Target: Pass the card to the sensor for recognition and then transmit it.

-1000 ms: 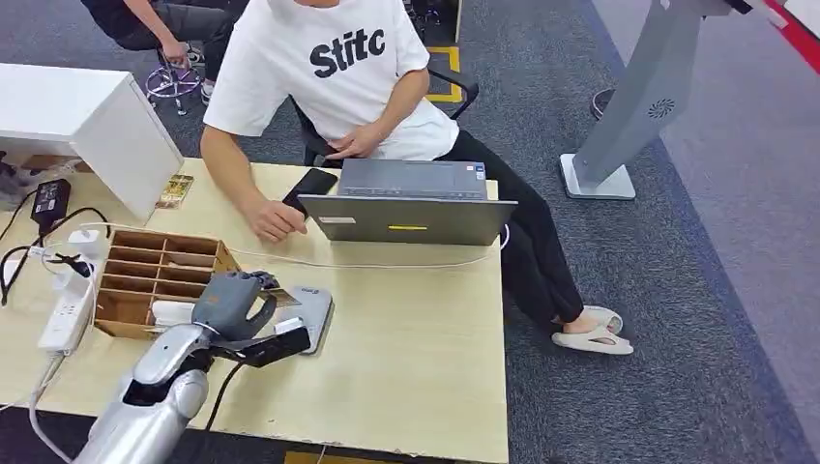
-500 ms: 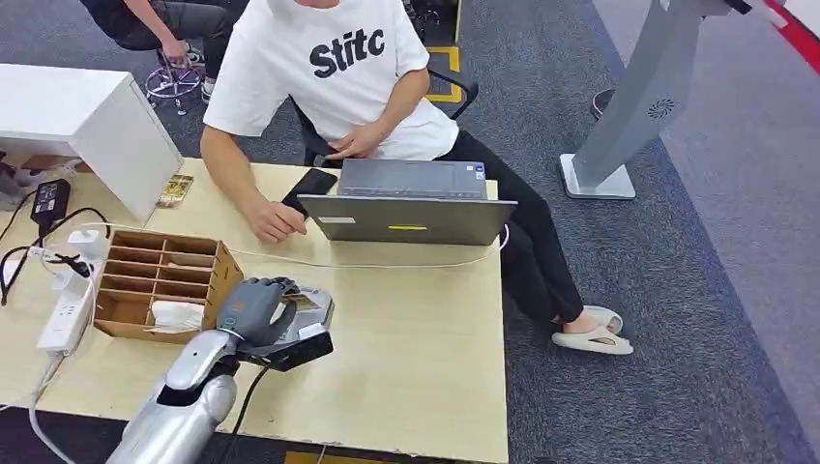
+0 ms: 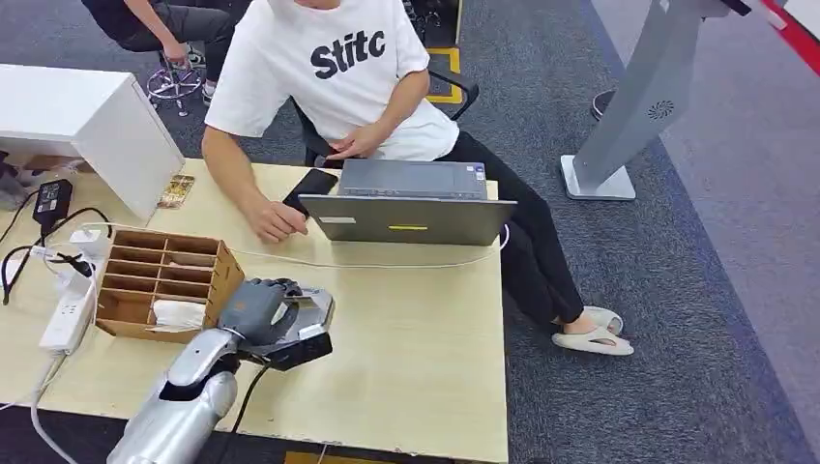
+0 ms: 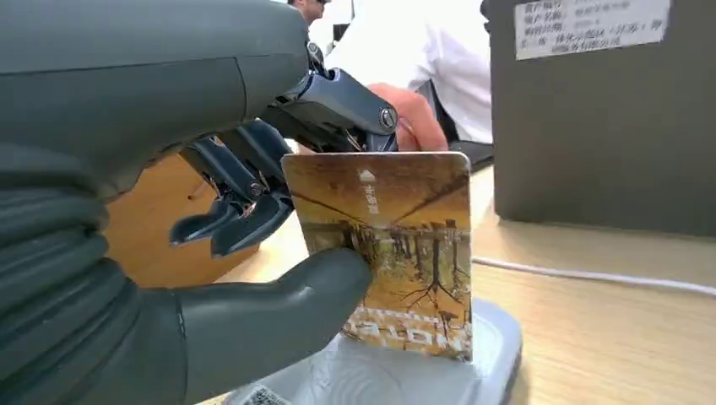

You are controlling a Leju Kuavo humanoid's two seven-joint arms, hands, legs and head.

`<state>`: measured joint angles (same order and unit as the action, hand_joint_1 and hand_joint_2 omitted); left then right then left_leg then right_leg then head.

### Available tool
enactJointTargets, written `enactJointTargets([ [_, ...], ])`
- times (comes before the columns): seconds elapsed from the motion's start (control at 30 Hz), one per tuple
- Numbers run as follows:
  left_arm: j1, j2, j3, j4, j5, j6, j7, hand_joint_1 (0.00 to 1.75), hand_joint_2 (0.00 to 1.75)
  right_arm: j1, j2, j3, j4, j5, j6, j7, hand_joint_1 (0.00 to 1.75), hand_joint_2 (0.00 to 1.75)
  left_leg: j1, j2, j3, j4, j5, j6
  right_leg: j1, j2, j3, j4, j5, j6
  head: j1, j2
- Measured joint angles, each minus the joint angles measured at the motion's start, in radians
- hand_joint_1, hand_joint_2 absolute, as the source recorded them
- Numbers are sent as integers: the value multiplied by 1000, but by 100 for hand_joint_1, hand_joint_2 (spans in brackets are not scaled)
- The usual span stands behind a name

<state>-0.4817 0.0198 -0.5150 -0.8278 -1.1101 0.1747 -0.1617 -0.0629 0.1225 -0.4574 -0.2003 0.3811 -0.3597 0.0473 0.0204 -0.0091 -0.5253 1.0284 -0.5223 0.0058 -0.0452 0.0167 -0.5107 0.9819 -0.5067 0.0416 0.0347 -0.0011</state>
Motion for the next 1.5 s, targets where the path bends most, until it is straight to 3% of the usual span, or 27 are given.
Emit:
enactJointTargets([
  [0.27, -3, 11, 11, -16, 10, 50, 8, 175, 175, 0, 2, 0, 0, 17, -3, -1, 0, 175, 0, 0, 0, 0, 1, 0, 0, 0, 0, 1, 0, 0, 0, 0],
  [0.6, -5, 31, 95, -181, 45, 93, 17, 175, 175, 1, 4, 0, 0, 36, -5, -5, 0, 175, 0, 0, -1, 0, 1, 0, 0, 0, -1, 1, 0, 0, 0, 0],
  [0.77, -9, 48, 130, -274, 36, 160, -6, 175, 175, 1, 4, 2, 0, 73, -15, -3, 0, 175, 0, 0, -2, 0, 1, 0, 0, -1, -1, 1, 0, 0, 0, 0],
  [1.0, -40, 78, 177, -373, 36, 143, -5, 175, 175, 1, 4, 2, 0, 81, -16, -4, 0, 175, 0, -1, -1, 0, 1, 0, 0, -1, -1, 1, 0, 0, 0, 0],
  [1.23, -94, 94, 184, -390, -9, 109, 18, 175, 175, 1, 4, 2, 2, 90, -15, 0, 0, 175, 0, -1, -2, 0, 1, 0, 0, 0, -1, 1, 0, 0, 0, 0],
  [1.5, -95, 95, 186, -413, 1, 139, 15, 175, 175, 1, 4, 2, 3, 98, -15, 3, 0, 175, 0, -1, -2, 0, 1, 0, 0, 0, -2, 1, 0, 0, 0, 0],
])
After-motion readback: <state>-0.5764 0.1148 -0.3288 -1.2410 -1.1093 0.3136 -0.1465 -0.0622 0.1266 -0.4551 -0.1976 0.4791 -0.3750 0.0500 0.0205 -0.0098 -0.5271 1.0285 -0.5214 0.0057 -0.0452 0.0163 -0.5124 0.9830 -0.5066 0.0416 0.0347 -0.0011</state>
